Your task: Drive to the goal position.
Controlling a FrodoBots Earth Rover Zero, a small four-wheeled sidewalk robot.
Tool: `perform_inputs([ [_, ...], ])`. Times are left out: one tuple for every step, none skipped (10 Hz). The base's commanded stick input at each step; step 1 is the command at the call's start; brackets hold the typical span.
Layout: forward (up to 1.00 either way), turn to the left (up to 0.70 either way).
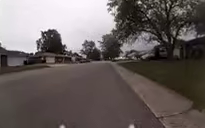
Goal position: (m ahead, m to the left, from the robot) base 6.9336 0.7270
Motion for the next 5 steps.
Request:
perform_inputs([
  [1.0,-0.13],
  [1.0,-0.05],
  [1.0,0.0],
  [1.0,0.0],
  [1.0,0.0],
])
